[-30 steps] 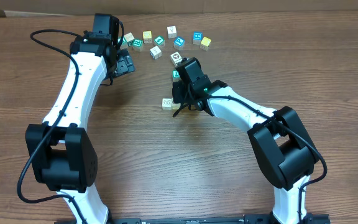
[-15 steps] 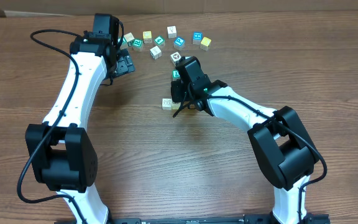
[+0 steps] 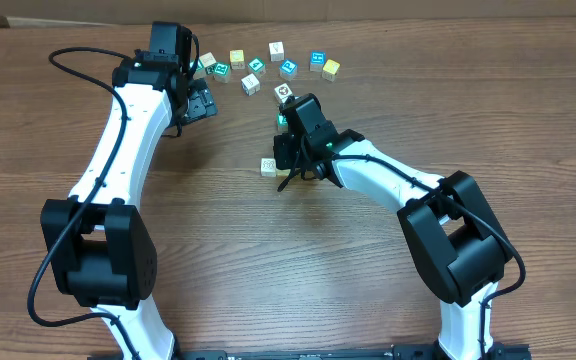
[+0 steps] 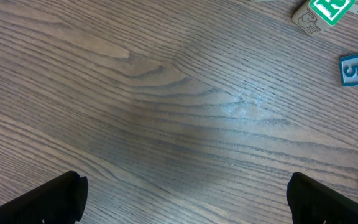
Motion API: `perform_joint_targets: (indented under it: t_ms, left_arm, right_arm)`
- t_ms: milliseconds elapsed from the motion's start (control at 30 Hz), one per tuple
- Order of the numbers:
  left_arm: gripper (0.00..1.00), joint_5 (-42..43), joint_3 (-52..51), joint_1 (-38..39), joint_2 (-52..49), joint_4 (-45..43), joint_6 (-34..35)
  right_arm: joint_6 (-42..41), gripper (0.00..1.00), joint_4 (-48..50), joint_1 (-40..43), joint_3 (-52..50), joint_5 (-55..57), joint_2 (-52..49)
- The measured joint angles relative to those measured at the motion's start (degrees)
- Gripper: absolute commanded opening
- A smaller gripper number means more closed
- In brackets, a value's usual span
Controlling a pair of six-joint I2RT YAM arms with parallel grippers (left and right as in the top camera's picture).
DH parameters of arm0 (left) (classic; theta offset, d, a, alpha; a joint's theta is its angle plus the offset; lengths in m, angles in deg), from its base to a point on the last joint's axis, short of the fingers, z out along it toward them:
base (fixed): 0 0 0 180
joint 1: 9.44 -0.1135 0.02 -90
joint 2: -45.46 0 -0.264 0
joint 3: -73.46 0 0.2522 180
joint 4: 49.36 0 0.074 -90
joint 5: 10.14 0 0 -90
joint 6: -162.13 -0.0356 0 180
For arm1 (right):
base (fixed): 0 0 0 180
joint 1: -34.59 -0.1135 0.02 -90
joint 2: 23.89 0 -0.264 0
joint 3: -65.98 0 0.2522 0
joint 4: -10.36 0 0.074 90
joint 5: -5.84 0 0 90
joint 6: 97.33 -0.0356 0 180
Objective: Form a horizontal line
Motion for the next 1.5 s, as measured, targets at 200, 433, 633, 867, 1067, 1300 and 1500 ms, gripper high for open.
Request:
perform_joint_targets:
  t_ms: [200, 433, 633, 867, 1067, 1300, 1500]
  left_arm:
    - [1.00, 0.02, 0.00, 0.00, 0.00, 0.00, 0.00]
    - [1.00, 0.02, 0.00, 0.00, 0.00, 0.00, 0.00]
    - [1.00, 0.00, 0.00, 0.00, 0.00, 0.02, 0.00]
    - [1.00, 0.00, 0.00, 0.00, 0.00, 0.00, 0.00]
    - [1.00, 0.00, 0.00, 0.00, 0.00, 0.00, 0.00]
    - [1.00, 0.02, 0.00, 0.00, 0.00, 0.00, 0.00]
    - [1.00, 0.00, 0.00, 0.00, 0.00, 0.00, 0.00]
  right_arm:
    - [0.11, 0.04, 1.09, 0.00, 0.00, 0.07, -0.22]
    - [0.13, 0.04, 3.63, 0.00, -0.02, 1.14, -0.28]
    - [0.15, 0.04, 4.20, 0.00, 0.00, 3.30, -0.28]
    - [0.28, 0.04, -18.29, 0.07, 14.10, 4.68, -2.01]
    - [0.07, 0.03, -27.15, 0.13, 31.41, 5.18, -1.42]
    - [-1.68, 0.04, -33.79, 0.11, 32.54, 4.70, -3.15]
    - [-4.00, 0.04, -35.34, 0.11, 32.44, 3.63, -11.04]
